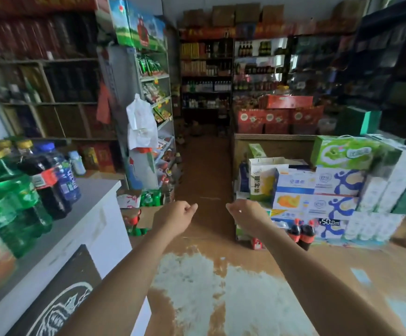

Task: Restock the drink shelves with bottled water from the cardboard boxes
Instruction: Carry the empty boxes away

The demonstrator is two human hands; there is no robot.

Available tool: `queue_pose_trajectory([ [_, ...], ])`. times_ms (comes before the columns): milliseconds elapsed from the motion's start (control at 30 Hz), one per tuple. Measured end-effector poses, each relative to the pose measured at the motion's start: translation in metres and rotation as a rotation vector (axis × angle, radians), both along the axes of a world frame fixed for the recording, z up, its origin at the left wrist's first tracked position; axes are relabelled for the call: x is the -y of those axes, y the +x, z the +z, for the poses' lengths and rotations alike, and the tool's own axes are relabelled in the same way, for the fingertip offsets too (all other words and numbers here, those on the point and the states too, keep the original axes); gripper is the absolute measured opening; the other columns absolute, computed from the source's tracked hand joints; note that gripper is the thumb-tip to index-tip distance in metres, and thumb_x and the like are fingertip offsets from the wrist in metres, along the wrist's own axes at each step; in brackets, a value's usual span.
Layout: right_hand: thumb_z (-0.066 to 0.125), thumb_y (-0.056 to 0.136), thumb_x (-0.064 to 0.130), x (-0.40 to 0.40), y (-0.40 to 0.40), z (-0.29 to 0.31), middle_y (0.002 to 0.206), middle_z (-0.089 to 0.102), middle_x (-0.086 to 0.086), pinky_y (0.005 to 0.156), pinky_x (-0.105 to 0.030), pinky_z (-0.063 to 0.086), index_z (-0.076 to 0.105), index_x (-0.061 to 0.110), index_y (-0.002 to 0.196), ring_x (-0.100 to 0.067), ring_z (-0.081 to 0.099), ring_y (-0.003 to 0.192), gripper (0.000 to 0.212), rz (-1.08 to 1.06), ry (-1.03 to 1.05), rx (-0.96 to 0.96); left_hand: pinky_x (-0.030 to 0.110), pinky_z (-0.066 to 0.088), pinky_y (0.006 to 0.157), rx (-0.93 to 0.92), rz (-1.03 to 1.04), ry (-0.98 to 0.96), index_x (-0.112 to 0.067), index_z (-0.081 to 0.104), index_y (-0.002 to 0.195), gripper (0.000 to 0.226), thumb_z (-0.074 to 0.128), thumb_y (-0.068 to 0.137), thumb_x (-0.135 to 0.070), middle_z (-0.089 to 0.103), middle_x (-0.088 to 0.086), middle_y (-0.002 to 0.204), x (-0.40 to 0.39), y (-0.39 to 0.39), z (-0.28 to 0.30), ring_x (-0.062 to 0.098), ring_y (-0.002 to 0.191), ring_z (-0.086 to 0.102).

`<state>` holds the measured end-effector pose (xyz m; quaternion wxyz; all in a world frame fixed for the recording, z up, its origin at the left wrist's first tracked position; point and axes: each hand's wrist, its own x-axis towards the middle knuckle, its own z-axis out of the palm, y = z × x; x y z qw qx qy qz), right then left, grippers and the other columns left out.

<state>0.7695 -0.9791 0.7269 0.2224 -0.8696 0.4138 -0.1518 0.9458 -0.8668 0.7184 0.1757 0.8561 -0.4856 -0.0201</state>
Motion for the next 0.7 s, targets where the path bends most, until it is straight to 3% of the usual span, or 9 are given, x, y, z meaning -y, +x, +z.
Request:
queue_pose_trajectory([
  [67,0.038,0.098,0.046,0.044,0.035,-0.004,0.085,0.062,-0.003,0.074,-0.034,0.052,0.064,0.017,0.098,-0.025,0.063,0.086,0.04,0.019,-0.011,-0.01,0.028,0.042,0.059,0.002,0.009,-0.012,-0.025,0.052,0.069,0.046,0.032,0.095,-0.058,0.058,-0.007,0.068,0.043,0.032,-0.005,0.018,0.071,0.059],
  [133,0.037,0.099,0.045,0.091,0.074,-0.002,0.077,0.06,0.0,0.063,-0.031,0.049,0.064,0.017,0.097,-0.021,0.061,0.076,0.04,0.013,-0.037,0.018,0.029,0.048,0.064,0.003,0.014,-0.028,-0.024,0.056,0.073,0.048,0.032,0.095,-0.058,0.061,-0.006,0.07,0.09,0.07,0.0,0.019,0.072,0.061],
  [200,0.037,0.1,0.044,0.141,0.113,0.006,0.079,0.06,0.0,0.058,-0.028,0.043,0.066,0.018,0.104,-0.018,0.058,0.073,0.039,0.003,-0.038,0.05,0.032,0.053,0.071,0.032,0.023,-0.034,-0.022,0.061,0.08,0.049,0.031,0.096,-0.058,0.064,-0.003,0.077,0.138,0.114,0.012,0.02,0.076,0.063],
  [300,0.036,0.101,0.043,0.216,0.171,0.024,0.082,0.059,0.001,0.053,-0.025,0.039,0.065,0.017,0.112,-0.016,0.054,0.071,0.04,-0.019,-0.03,0.058,0.031,0.047,0.066,0.077,0.016,-0.033,-0.021,0.056,0.072,0.05,0.03,0.097,-0.055,0.062,-0.001,0.074,0.211,0.179,0.035,0.022,0.078,0.063],
  [400,0.037,0.101,0.044,0.29,0.228,0.036,0.09,0.064,-0.004,0.065,-0.029,0.048,0.064,0.014,0.108,-0.021,0.061,0.08,0.041,-0.037,-0.009,0.078,0.031,0.047,0.067,0.094,0.027,-0.05,-0.021,0.046,0.064,0.051,0.027,0.097,-0.055,0.054,-0.002,0.066,0.286,0.237,0.049,0.023,0.075,0.063],
  [500,0.038,0.1,0.042,0.356,0.277,0.033,0.097,0.066,-0.008,0.075,-0.031,0.049,0.064,0.012,0.106,-0.026,0.062,0.089,0.041,-0.047,0.036,0.072,0.036,0.052,0.077,0.095,0.015,-0.006,-0.021,0.054,0.071,0.055,0.024,0.096,-0.059,0.062,-0.001,0.073,0.357,0.281,0.039,0.022,0.078,0.064],
  [633,0.031,0.104,0.031,0.451,0.343,0.018,0.096,0.062,-0.004,0.06,-0.025,0.043,0.059,0.013,0.119,-0.018,0.059,0.077,0.037,0.017,-0.043,-0.035,0.035,0.054,0.073,0.119,-0.012,0.041,-0.019,0.06,0.08,0.055,0.025,0.097,-0.057,0.063,0.002,0.076,0.455,0.342,0.017,0.023,0.081,0.066],
  [700,0.031,0.103,0.038,0.506,0.379,0.01,0.089,0.062,-0.002,0.053,-0.023,0.039,0.061,0.015,0.115,-0.01,0.053,0.065,0.04,0.006,-0.015,-0.03,0.032,0.05,0.068,0.105,0.0,0.062,-0.018,0.062,0.088,0.053,0.026,0.097,-0.056,0.06,0.0,0.078,0.507,0.376,0.01,0.022,0.083,0.065],
])
